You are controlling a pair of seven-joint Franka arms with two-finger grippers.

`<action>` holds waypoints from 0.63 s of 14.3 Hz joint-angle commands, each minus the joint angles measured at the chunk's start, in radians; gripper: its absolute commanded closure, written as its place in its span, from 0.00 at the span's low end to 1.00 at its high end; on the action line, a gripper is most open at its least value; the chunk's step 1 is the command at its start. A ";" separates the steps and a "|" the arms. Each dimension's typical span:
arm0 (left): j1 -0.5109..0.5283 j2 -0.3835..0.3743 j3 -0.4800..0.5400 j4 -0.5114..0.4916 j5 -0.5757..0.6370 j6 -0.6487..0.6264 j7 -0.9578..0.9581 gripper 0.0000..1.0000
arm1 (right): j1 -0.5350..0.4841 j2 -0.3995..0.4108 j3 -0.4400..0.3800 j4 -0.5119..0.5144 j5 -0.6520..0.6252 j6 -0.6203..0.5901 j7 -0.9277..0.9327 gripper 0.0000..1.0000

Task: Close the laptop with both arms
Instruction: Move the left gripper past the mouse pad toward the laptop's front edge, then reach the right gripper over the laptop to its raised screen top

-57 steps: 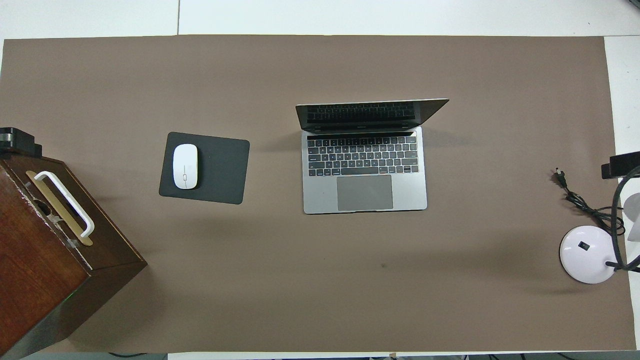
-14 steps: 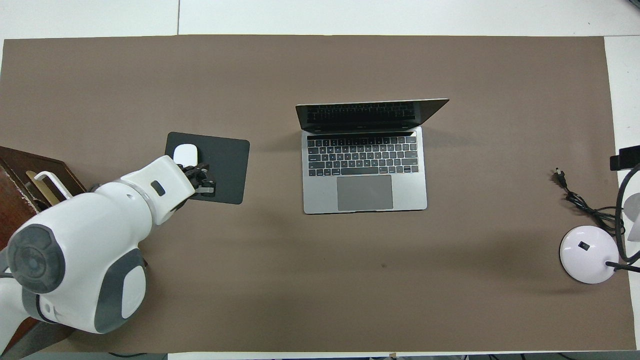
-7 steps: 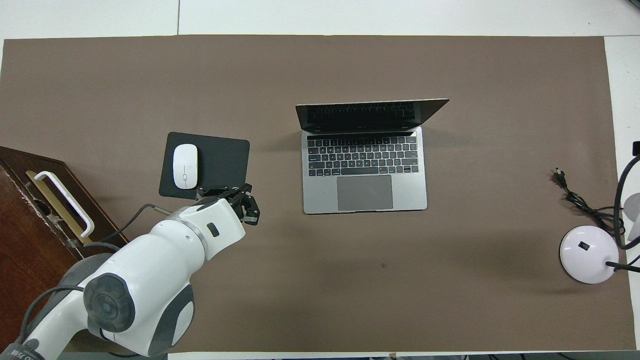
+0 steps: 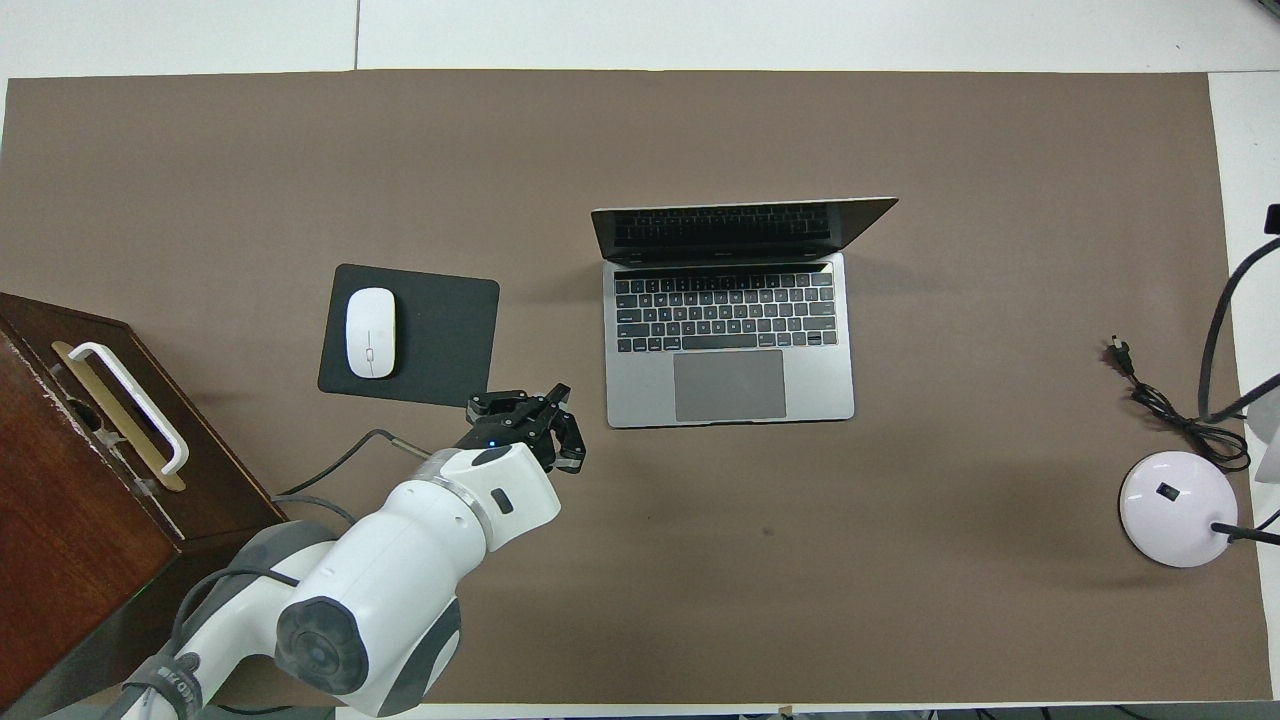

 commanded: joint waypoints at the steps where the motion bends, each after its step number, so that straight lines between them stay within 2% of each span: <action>1: -0.046 0.042 0.016 -0.006 -0.015 0.075 -0.010 1.00 | 0.022 0.034 0.014 0.010 0.005 0.077 0.009 1.00; 4: -0.069 0.086 0.016 -0.006 -0.015 0.131 -0.010 1.00 | 0.099 0.079 0.016 0.038 -0.023 0.142 0.113 1.00; 9: -0.092 0.263 0.017 -0.001 -0.015 0.357 -0.010 1.00 | 0.257 0.117 0.016 0.038 -0.141 0.221 0.386 1.00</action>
